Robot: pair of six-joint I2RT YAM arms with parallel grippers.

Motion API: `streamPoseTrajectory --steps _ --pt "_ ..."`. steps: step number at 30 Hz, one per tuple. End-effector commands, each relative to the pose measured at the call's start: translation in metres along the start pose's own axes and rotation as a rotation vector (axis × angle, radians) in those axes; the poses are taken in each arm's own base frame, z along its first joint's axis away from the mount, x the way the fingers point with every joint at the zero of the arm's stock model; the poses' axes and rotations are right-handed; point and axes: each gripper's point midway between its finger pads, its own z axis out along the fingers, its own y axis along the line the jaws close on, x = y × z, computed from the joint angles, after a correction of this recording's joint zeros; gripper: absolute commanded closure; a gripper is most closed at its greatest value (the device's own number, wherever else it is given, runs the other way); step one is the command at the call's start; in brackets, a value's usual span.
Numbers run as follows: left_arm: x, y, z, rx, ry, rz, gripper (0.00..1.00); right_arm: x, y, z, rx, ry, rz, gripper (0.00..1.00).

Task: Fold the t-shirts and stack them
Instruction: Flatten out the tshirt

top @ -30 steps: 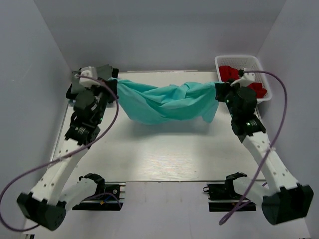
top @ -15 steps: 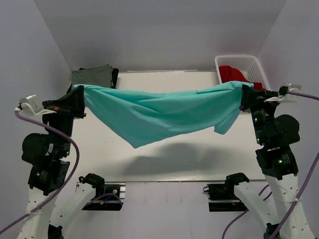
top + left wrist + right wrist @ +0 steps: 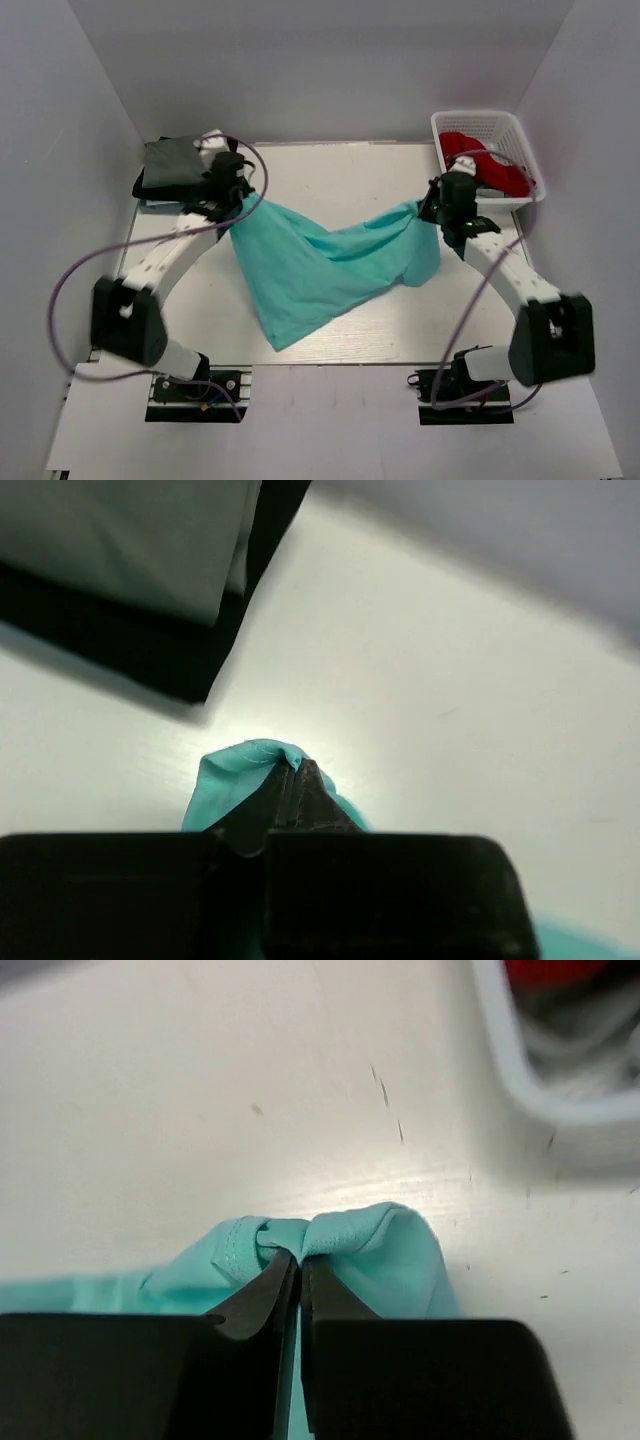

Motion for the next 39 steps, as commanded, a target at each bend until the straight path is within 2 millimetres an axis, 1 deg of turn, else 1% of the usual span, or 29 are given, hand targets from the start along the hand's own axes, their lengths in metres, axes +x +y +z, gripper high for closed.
streamPoseTrajectory --steps 1,2,3,4,5,6,7,8,9,11,12,13,14,15,16,17,18,19,20,22,23,24,26,27,30,33,37,38,39 --pt "0.046 0.016 0.051 -0.135 0.114 0.056 1.00 0.037 -0.008 0.055 0.029 0.112 0.058 0.94" --pt "0.082 0.023 0.075 -0.162 0.209 0.095 1.00 0.040 -0.011 0.061 0.048 0.154 0.078 0.86" --pt "0.095 0.028 0.082 -0.183 0.269 0.117 1.00 0.034 -0.004 0.068 0.021 0.168 0.089 0.62" --pt "0.091 0.012 0.096 -0.161 0.289 0.115 0.85 0.051 -0.009 0.085 0.042 0.228 0.083 0.46" --pt "0.101 0.015 0.100 -0.171 0.308 0.125 0.72 0.047 -0.007 0.088 0.043 0.227 0.086 0.39" --pt "0.092 0.013 0.105 -0.170 0.305 0.116 0.55 0.050 -0.009 0.090 0.043 0.240 0.085 0.32" --pt "0.088 0.011 0.104 -0.167 0.303 0.126 0.30 0.048 -0.008 0.090 0.041 0.235 0.083 0.25" --pt "0.088 0.011 0.104 -0.167 0.303 0.126 0.01 0.045 -0.009 0.088 0.048 0.222 0.083 0.12" --pt "0.088 0.012 0.104 -0.165 0.304 0.138 0.00 0.043 -0.009 0.084 0.045 0.215 0.082 0.10" --pt "0.078 0.008 0.090 -0.127 0.303 0.132 0.00 0.034 -0.011 0.073 0.060 0.175 0.094 0.10" --pt "0.086 0.013 0.081 -0.124 0.334 0.140 0.00 0.042 -0.014 0.069 0.065 0.193 0.102 0.10" --pt "0.094 0.003 0.069 -0.068 0.372 0.140 0.00 0.049 -0.020 0.065 0.089 0.196 0.109 0.10" --pt "0.086 -0.002 0.051 -0.034 0.365 0.122 0.00 0.045 -0.021 0.059 0.094 0.180 0.118 0.10" --pt "0.103 0.006 0.038 -0.018 0.414 0.128 0.00 0.039 -0.021 0.051 0.096 0.159 0.144 0.10" --pt "0.119 -0.004 0.020 0.069 0.496 0.093 0.00 0.060 -0.029 0.046 0.120 0.197 0.147 0.10" --pt "0.131 -0.010 0.003 0.114 0.544 0.043 0.00 0.055 -0.031 0.040 0.130 0.170 0.159 0.10" --pt "0.146 -0.002 -0.023 0.160 0.585 0.019 0.00 0.051 -0.031 0.034 0.132 0.154 0.191 0.10" --pt "0.161 -0.016 -0.048 0.287 0.657 -0.015 0.00 0.063 -0.036 0.028 0.143 0.163 0.198 0.10" --pt "0.191 -0.008 -0.066 0.319 0.715 -0.053 0.00 0.064 -0.039 0.026 0.158 0.155 0.225 0.10" --pt "0.197 -0.012 -0.100 0.411 0.752 -0.099 0.00 0.068 -0.041 0.021 0.154 0.145 0.241 0.10" --pt "0.208 -0.009 -0.114 0.414 0.795 -0.103 0.00 0.069 -0.040 0.020 0.150 0.144 0.243 0.10" --pt "0.229 0.003 -0.130 0.394 0.861 -0.117 0.00 0.068 -0.039 0.019 0.144 0.141 0.243 0.10" --pt "0.247 0.007 -0.160 0.446 0.941 -0.144 0.00 0.070 -0.040 0.019 0.151 0.151 0.248 0.10" --pt "0.252 0.004 -0.171 0.467 0.967 -0.162 0.00 0.069 -0.038 0.018 0.142 0.153 0.249 0.10" --pt "0.263 0.006 -0.193 0.500 1.016 -0.157 0.00 0.077 -0.035 0.019 0.118 0.166 0.256 0.10" --pt "0.268 0.005 -0.198 0.499 1.026 -0.164 0.00 0.081 -0.038 0.017 0.121 0.169 0.253 0.10" --pt "0.286 0.010 -0.202 0.481 1.074 -0.132 0.03 0.084 -0.042 0.015 0.144 0.171 0.251 0.10" --pt "0.292 0.014 -0.200 0.451 1.087 -0.125 0.03 0.082 -0.047 0.014 0.155 0.166 0.257 0.10" --pt "0.292 0.014 -0.196 0.427 1.077 -0.109 0.04 0.081 -0.043 0.013 0.146 0.165 0.252 0.10"
